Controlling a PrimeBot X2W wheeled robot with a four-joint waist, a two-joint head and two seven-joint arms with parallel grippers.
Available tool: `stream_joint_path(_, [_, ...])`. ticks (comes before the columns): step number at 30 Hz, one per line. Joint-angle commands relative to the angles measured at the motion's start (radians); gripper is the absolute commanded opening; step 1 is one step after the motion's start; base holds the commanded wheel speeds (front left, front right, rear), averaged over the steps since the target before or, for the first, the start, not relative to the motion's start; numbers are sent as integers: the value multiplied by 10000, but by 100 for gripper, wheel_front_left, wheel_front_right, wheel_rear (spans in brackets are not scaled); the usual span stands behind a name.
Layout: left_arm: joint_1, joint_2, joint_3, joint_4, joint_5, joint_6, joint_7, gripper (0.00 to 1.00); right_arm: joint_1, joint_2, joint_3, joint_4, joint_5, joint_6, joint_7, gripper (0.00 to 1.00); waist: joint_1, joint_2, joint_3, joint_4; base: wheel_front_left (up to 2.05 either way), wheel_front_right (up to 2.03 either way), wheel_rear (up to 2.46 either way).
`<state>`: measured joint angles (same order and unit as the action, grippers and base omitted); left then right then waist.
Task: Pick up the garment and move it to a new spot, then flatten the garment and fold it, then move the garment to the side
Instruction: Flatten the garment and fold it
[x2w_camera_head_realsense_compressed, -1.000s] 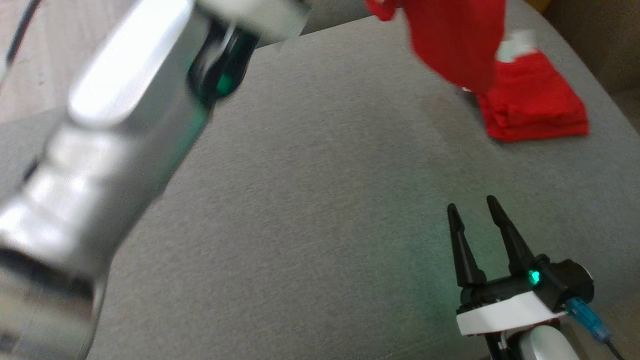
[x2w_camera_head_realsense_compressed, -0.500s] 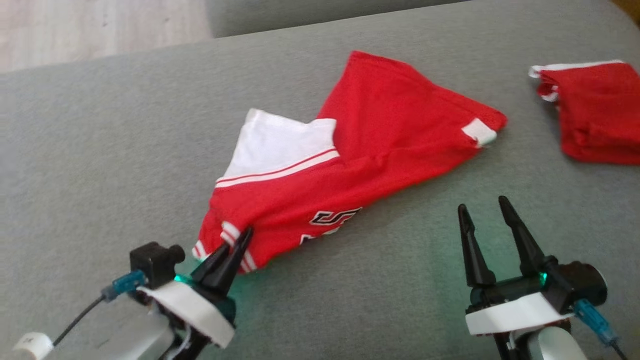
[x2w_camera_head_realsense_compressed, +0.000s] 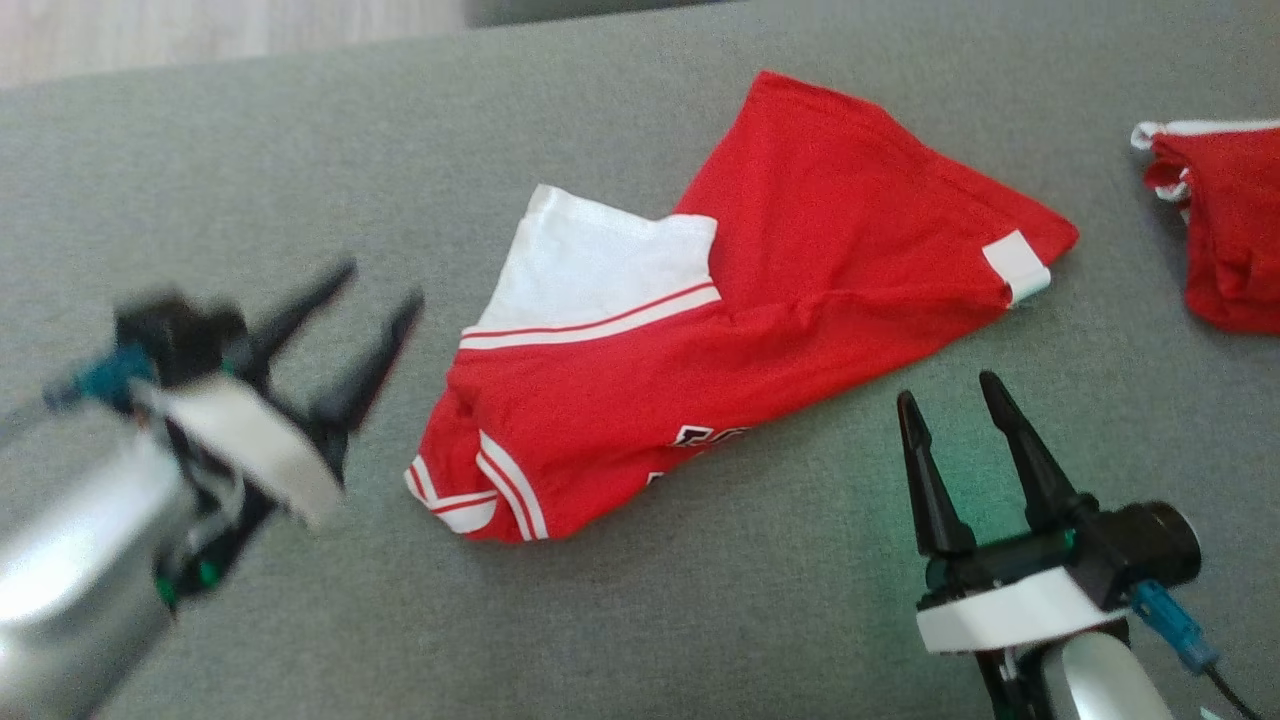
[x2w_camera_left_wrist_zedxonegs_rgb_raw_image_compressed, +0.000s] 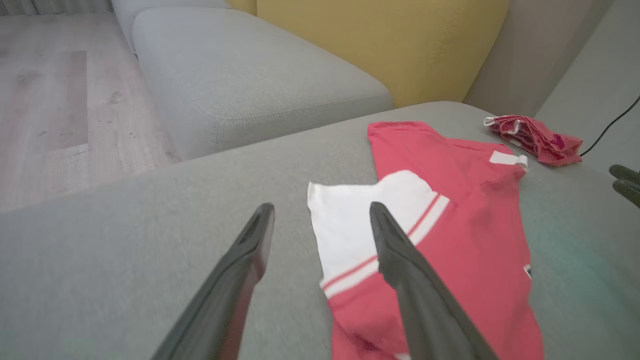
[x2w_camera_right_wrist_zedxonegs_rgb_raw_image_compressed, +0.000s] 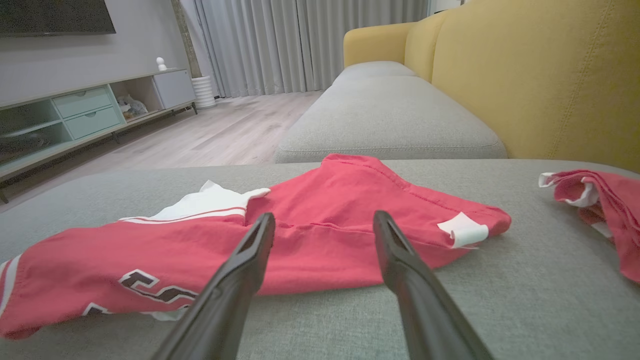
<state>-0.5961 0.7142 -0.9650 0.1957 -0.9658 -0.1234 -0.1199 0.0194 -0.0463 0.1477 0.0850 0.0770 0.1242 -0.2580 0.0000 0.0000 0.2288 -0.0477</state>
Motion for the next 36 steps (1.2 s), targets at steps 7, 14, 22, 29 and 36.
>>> stream_joint_path(7, [-3191,485,306,-1,-804,-65,2796,100,-817,-39,380,-431,-116,65,-38,100,0,0,1176,-701,0,0,0])
stream_joint_path(14, [-5095,154,-515,1112,-2071,-70,5411,100,-1184,-39,478,-551,-3,65,-38,100,0,0,2058,-1307,0,0,0])
stream_joint_path(22, [-5791,136,-1210,2040,-2637,-71,6224,100,-1542,-39,644,-621,278,65,-38,100,0,0,2636,-1863,0,0,0])
stream_joint_path(29, [-5965,383,-1920,2119,-2905,-72,6213,42,-1586,-39,641,-611,374,65,-38,100,0,0,2705,-2032,0,0,0])
stream_joint_path(36, [-5985,472,-2376,1357,-3507,-72,6055,0,-1567,-39,526,-596,301,65,-38,100,0,0,2566,-1938,0,0,0])
